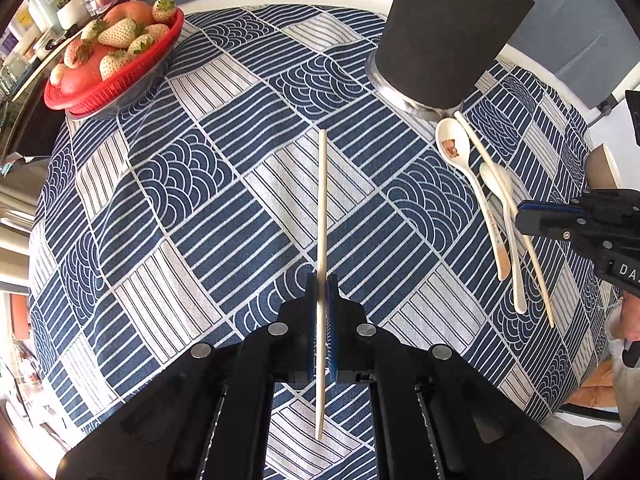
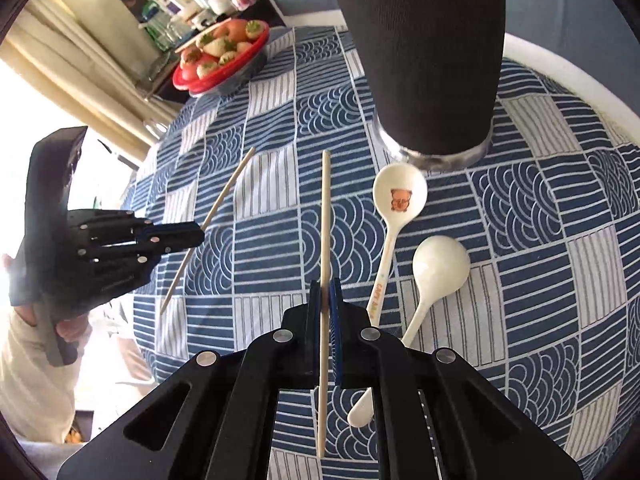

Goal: Organize utensils
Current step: 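Lift the chopsticks upright with both grippers and carry them toward the black holder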

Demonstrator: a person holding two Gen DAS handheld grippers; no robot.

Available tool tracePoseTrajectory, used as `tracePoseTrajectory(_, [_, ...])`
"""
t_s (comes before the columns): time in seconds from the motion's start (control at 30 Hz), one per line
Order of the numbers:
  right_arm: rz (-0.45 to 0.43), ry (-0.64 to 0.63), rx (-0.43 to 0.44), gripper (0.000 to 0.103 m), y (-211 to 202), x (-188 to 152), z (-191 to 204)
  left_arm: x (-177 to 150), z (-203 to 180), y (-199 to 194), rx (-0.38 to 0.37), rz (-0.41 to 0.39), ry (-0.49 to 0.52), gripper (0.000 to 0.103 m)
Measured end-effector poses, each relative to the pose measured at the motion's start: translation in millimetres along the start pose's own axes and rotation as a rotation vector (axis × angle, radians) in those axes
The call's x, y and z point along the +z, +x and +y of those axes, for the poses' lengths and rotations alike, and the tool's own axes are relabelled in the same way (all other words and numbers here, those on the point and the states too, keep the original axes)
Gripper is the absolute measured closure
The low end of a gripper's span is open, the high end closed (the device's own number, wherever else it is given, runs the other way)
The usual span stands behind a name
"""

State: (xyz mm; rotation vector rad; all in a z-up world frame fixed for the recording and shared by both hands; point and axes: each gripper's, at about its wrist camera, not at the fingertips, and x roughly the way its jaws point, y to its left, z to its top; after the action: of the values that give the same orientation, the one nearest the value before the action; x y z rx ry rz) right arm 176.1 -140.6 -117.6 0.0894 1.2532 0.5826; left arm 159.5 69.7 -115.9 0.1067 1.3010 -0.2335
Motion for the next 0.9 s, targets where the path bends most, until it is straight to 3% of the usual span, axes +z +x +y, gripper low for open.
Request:
tracePoseTrajectory(0.37, [-0.184,-0.04,-0.037,0.099,-77.7,29.6,-6.2,44.2,-14.4,-40.0,0.048,-0.086,0.065,0.098])
tracePoseTrajectory(0.9, [-0.343,-0.046,-0.158,0.099,-150.4,51.4,-28.3,93.9,-28.5,-95.3,0.059,-0.226,0.122,0.098])
